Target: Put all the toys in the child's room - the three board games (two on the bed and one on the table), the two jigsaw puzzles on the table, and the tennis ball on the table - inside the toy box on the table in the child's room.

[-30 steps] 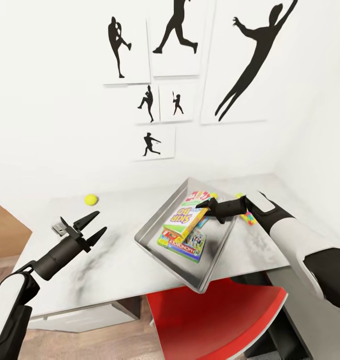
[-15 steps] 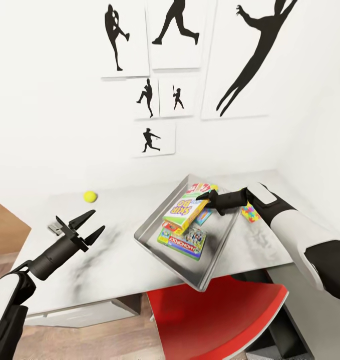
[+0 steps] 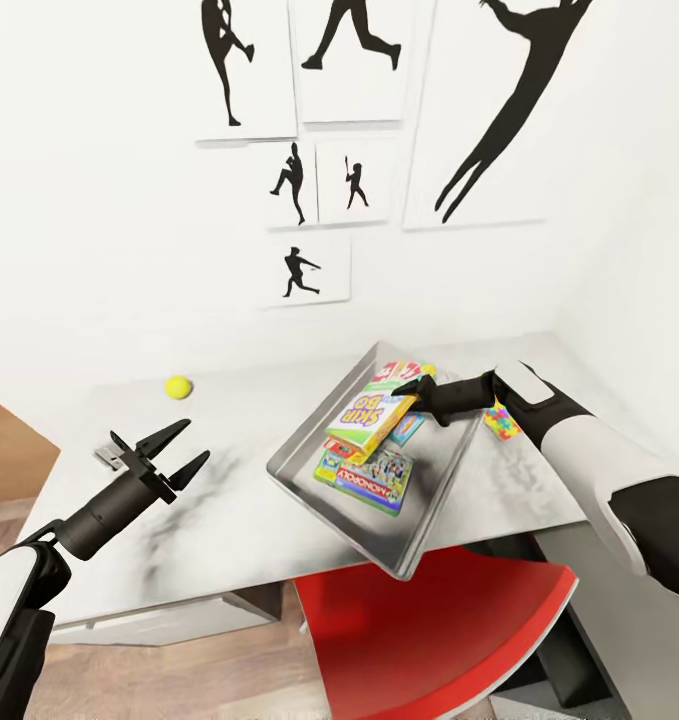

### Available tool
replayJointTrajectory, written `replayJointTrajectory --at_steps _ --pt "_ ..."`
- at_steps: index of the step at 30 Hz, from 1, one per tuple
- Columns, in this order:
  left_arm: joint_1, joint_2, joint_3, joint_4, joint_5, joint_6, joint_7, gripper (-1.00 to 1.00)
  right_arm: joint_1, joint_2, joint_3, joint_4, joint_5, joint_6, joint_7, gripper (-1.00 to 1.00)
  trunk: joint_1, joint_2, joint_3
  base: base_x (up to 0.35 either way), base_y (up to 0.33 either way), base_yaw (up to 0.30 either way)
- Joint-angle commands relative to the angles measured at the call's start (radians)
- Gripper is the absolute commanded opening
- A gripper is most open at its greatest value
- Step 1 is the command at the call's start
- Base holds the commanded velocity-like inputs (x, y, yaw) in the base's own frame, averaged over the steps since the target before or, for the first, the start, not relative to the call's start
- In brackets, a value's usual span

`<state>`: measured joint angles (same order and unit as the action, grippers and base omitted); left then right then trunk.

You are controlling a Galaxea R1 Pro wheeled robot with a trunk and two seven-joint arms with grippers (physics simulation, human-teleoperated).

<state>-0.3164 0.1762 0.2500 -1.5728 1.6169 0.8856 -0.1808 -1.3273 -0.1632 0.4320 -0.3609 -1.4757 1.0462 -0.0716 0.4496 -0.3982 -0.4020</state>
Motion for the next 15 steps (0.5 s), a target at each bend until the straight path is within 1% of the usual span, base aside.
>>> replayJointTrajectory --at_steps 1,15 --pt "-0.001 0.000 0.001 0.000 -0.004 0.004 -0.005 1.00 -0.001 -0.001 0.005 -0.001 -0.012 0.001 -0.007 -1.00 0.000 -0.002 -0.003 0.000 0.000 0.000" --pt "-0.001 0.002 0.000 0.000 -0.003 0.006 -0.005 1.00 -0.003 0.000 0.004 -0.001 -0.012 0.001 -0.007 -1.00 0.000 -0.002 -0.026 0.000 0.000 0.000"
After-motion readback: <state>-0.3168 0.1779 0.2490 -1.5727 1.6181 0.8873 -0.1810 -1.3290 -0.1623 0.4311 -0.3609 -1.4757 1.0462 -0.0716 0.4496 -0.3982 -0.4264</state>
